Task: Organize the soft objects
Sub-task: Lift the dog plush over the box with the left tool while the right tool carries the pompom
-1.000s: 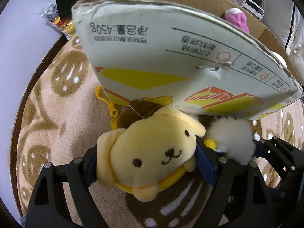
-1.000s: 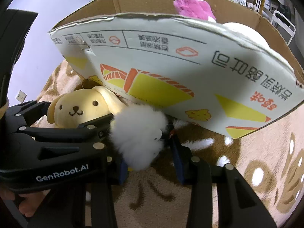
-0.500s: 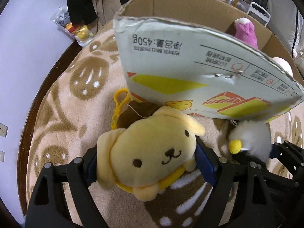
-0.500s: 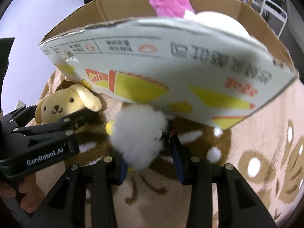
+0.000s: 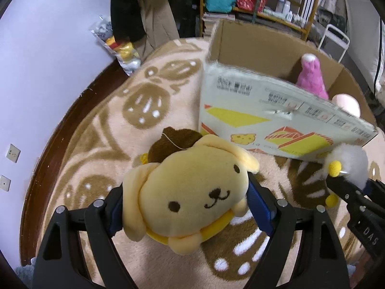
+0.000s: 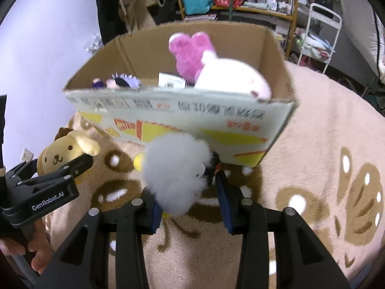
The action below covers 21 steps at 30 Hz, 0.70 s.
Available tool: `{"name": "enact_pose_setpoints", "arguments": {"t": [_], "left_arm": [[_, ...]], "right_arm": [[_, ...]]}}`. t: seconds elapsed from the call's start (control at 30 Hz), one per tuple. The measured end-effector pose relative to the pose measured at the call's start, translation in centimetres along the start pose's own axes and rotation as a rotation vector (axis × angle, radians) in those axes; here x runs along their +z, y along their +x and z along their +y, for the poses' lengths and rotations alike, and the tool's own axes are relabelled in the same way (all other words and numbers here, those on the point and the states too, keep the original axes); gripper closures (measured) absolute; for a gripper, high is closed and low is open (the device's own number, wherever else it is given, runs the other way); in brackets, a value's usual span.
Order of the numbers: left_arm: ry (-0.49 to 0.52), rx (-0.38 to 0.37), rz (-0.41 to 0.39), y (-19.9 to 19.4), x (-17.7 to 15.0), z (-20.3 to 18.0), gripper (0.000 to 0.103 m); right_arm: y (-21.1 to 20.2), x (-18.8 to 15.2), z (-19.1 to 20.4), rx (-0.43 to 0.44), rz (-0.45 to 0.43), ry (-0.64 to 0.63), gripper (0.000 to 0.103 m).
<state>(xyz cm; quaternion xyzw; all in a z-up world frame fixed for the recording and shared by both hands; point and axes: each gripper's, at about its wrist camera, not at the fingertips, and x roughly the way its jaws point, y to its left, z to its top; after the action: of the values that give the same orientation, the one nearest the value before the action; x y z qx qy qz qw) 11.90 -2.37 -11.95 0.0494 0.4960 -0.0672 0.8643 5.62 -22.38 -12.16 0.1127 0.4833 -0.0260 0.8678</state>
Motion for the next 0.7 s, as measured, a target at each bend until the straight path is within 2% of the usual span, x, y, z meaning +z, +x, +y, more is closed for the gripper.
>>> {"name": "enact_pose_setpoints", "arguments": {"t": [0.2, 0.3, 0.5, 0.7], "left_arm": [[-0.017, 0.019, -0.120, -4.0, 0.0, 0.5, 0.019], [-0.024, -0.007, -0.182, -5.9, 0.3, 0.8, 0.019], [0.006, -0.017, -0.283, -9.8, 1.1, 0.5, 0.019], [0.033, -0.026, -0.436, -14.8, 2.8, 0.2, 0.019]], "right_arm": [[-2.6, 0.3, 1.5, 0.003, -0.082, 0.000, 0.061], [-4.1, 0.7, 2.0, 0.006, -0.129, 0.000, 0.061], [-8.0, 1.0, 1.9, 0.023, -0.245, 0.019, 0.061], [-11.2, 2.4, 1.2, 0.072, -0.331, 0.056, 0.061]]}}
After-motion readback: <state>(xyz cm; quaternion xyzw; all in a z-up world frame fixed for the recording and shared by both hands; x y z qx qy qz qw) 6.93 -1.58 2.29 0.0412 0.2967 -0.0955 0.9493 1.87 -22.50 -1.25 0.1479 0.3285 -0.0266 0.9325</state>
